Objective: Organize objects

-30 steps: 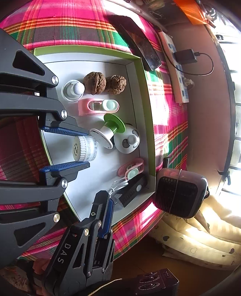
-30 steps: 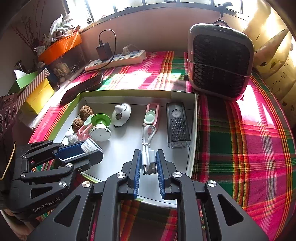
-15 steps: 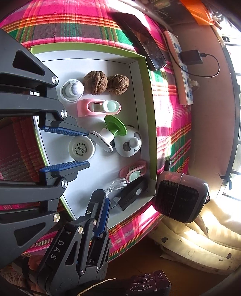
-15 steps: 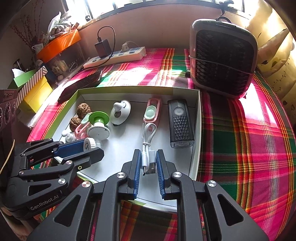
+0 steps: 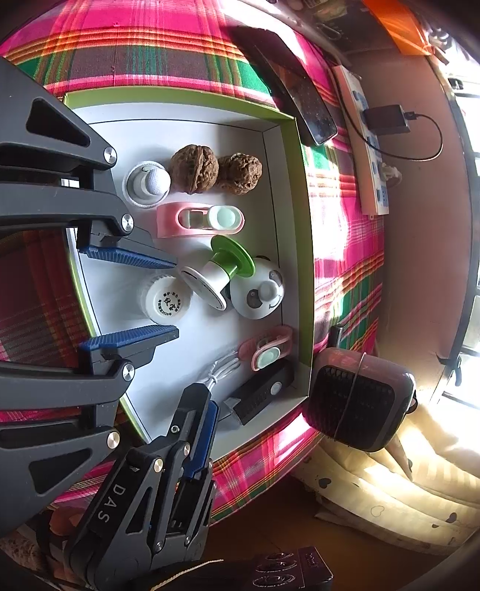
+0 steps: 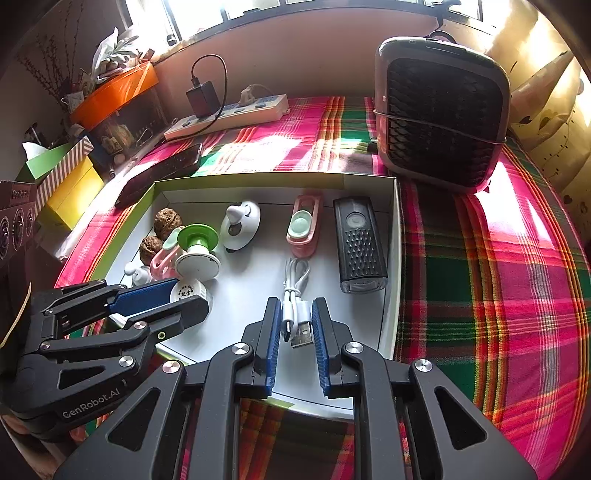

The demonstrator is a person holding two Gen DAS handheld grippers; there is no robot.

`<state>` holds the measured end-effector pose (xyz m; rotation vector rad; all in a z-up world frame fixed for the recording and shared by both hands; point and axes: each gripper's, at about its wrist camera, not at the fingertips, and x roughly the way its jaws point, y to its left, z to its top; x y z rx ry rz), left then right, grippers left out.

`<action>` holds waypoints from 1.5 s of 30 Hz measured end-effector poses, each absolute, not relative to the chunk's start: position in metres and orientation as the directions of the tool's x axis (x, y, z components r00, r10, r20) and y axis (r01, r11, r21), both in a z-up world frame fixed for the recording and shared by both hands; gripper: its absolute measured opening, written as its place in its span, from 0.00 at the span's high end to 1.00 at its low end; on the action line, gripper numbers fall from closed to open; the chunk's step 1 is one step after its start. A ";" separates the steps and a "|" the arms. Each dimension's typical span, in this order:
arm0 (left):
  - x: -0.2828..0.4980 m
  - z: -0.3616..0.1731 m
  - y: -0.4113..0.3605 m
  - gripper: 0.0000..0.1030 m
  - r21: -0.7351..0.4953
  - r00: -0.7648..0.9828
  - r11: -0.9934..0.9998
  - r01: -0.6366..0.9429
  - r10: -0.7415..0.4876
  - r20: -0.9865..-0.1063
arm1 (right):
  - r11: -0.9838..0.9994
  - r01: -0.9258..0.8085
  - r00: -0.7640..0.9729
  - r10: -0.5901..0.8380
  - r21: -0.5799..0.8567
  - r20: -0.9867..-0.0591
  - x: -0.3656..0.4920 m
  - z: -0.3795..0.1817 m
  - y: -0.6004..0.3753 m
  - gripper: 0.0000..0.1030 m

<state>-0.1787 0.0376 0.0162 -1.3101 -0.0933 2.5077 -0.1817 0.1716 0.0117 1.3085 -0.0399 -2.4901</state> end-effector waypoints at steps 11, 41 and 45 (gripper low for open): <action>-0.168 0.025 0.033 0.64 -0.168 -0.567 -0.964 -0.205 0.257 -0.783 | -0.953 0.258 -0.577 -0.286 0.161 -0.765 -0.167 0.025 0.171 0.62; -0.082 0.033 0.022 0.63 -0.053 -0.652 -0.989 -0.139 0.131 -0.747 | -0.976 0.197 -0.673 -0.206 0.097 -0.711 -0.077 0.033 0.166 0.52; -0.075 0.023 0.022 0.63 -0.056 -0.634 -0.990 -0.131 0.127 -0.763 | -0.975 0.200 -0.653 -0.205 0.095 -0.729 -0.068 0.025 0.164 0.52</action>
